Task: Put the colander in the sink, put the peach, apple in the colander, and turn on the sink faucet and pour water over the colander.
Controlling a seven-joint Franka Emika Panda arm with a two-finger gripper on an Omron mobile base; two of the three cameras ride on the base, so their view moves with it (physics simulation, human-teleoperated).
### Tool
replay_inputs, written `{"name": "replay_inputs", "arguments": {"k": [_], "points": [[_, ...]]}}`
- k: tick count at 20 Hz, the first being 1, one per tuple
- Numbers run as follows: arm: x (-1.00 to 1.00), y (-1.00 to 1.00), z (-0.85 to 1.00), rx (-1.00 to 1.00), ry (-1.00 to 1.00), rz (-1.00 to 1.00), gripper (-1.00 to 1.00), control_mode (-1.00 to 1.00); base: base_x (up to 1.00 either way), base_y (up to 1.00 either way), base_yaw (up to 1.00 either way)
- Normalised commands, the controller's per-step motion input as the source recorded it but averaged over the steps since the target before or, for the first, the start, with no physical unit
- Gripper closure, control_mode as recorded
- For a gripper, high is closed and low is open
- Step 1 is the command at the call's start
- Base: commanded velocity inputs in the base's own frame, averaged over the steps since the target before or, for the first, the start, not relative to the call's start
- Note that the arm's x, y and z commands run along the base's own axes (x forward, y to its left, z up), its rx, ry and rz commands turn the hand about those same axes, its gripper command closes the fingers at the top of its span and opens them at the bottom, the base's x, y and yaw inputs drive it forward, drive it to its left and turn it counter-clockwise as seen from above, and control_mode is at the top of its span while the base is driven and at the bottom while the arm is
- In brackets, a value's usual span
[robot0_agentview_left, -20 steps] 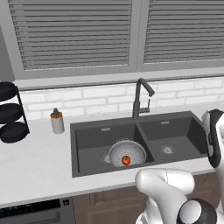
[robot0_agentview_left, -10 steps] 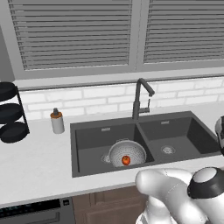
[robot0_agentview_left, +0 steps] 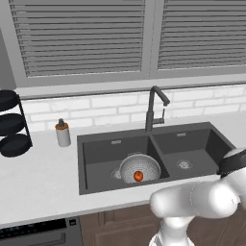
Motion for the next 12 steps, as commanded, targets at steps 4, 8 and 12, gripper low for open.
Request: {"name": "replay_inputs", "arguments": {"k": [4, 8, 12], "points": [[0.00, -0.64, -0.10, 0.00, 0.00, -0.02, -1.00, -1.00, 0.00, 0.00, 0.00], [0.00, -0.44, -0.19, 0.01, 0.04, 0.00, -1.00, -1.00, 0.00, 0.00, 0.00], [0.08, -0.19, -0.22, 0.00, 0.07, 0.00, -1.00, -1.00, 0.00, 0.00, 0.00]]}}
